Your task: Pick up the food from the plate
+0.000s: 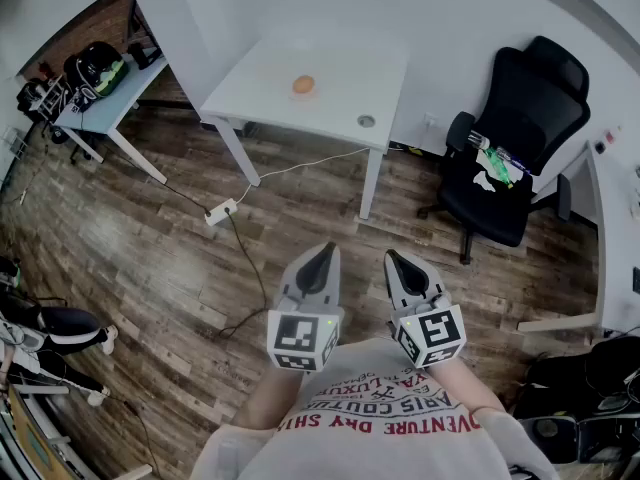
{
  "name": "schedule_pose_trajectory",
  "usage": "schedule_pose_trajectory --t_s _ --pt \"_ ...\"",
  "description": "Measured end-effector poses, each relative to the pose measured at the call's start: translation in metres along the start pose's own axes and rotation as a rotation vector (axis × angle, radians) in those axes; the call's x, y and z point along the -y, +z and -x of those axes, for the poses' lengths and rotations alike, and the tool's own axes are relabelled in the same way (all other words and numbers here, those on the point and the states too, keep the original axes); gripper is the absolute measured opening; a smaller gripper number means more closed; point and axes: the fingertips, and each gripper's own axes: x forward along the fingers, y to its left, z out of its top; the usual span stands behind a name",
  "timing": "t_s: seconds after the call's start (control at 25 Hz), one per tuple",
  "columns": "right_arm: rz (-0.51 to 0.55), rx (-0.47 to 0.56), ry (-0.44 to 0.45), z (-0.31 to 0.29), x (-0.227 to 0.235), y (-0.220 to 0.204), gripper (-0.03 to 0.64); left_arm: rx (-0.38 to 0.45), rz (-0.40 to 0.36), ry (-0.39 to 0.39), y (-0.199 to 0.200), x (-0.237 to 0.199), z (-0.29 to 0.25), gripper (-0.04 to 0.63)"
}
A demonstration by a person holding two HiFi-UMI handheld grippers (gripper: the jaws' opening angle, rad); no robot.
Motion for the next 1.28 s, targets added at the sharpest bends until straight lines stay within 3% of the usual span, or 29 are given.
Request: schedule_pose_trajectory --t_s 0.4,0.68,1.0,1.28 --pt "-0.039 0.014 -0.007 -0.023 -0.009 0.003 0.011 -0.010 0.002 0.014 -0.004 -0.027 -0.001 0.008" --pt "-0.084 -0.013 -0.028 -0.063 -0.028 -0.004 0.011 -0.022 0.012 0.051 -0.010 -0.081 0.005 0.008" --pt "-0.098 -0.043 -0.022 -0.116 -0.055 -0.007 0.011 -0.034 -0.037 0.076 -0.014 -0.144 0.007 0.008" --pt "-0.104 -0.090 0.007 -0.160 -0.055 -0.021 0.011 -0.060 0.015 0.119 -0.030 -0.190 -0.015 0.008"
